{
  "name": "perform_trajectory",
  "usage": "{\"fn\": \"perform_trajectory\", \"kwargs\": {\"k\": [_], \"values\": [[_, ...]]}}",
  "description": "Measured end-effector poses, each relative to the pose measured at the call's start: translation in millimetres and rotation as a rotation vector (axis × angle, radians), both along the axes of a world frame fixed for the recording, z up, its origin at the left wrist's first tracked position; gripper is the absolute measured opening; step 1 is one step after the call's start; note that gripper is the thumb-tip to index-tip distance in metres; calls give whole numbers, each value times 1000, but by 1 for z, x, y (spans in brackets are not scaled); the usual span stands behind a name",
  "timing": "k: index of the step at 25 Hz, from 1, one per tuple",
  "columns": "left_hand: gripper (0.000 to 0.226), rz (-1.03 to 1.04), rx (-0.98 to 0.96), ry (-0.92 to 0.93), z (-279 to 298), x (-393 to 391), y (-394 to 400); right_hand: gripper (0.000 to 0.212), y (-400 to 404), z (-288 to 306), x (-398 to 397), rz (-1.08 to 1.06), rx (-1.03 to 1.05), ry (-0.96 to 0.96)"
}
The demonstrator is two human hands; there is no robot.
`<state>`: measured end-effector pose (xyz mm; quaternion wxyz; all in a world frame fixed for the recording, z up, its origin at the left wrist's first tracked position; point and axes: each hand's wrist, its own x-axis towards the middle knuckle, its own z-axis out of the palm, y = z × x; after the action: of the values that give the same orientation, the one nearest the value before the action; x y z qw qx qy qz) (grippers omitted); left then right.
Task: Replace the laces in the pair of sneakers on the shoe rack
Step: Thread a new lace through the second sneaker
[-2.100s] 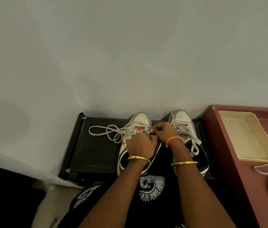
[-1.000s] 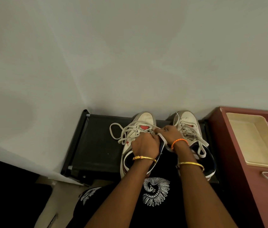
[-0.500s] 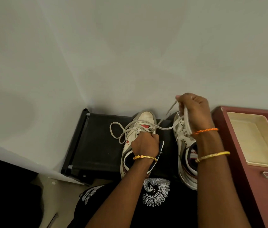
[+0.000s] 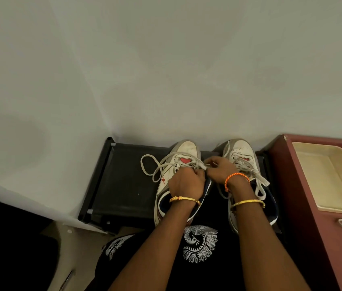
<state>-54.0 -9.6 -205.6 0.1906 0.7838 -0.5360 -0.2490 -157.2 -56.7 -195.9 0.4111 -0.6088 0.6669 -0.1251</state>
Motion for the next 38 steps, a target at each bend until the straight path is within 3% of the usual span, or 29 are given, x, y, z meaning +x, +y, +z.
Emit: {"fn": "perform_trajectory", "kwargs": {"k": [2, 5, 7, 11, 16, 20, 23, 26, 28, 31, 32, 35, 38], "values": [[42, -1, 21, 15, 0, 0, -1, 13, -3, -4, 6, -25, 17, -89], [42, -2, 50, 80, 1, 2, -2, 43, -5, -2, 11, -112, 65, -188], [43, -3, 73, 90, -2, 5, -5, 56, -4, -3, 12, -140, 97, -147], [35, -58, 115, 90, -8, 12, -14, 43, -8, -11, 19, -44, 111, -134], [29, -59, 101, 118, -7, 17, -21, 29, -9, -13, 22, 20, -174, -46], [27, 45, 63, 155, -9, 13, -20, 35, -2, -9, 25, 73, -471, -21], [31, 84, 110, 178, -7, 18, -21, 25, -4, 3, 31, -129, -559, -170], [44, 26, 144, 338, -2, 31, -20, 26, -8, 3, 22, -217, -479, -102], [47, 157, 28, 466, -1, 51, -26, 20, -3, -3, 13, -238, -338, -30], [24, 231, -149, 265, -7, 84, -35, 32, 1, 1, 8, -371, -287, 27], [28, 195, -152, 228, -10, 90, -39, 40, 1, 4, 10, -365, -270, 38], [39, 17, -76, 231, -26, 90, -51, 56, 6, 11, 25, -229, -167, 91], [21, 12, -147, 80, -34, 87, -59, 64, 12, 14, 41, -133, -43, 79]]}}
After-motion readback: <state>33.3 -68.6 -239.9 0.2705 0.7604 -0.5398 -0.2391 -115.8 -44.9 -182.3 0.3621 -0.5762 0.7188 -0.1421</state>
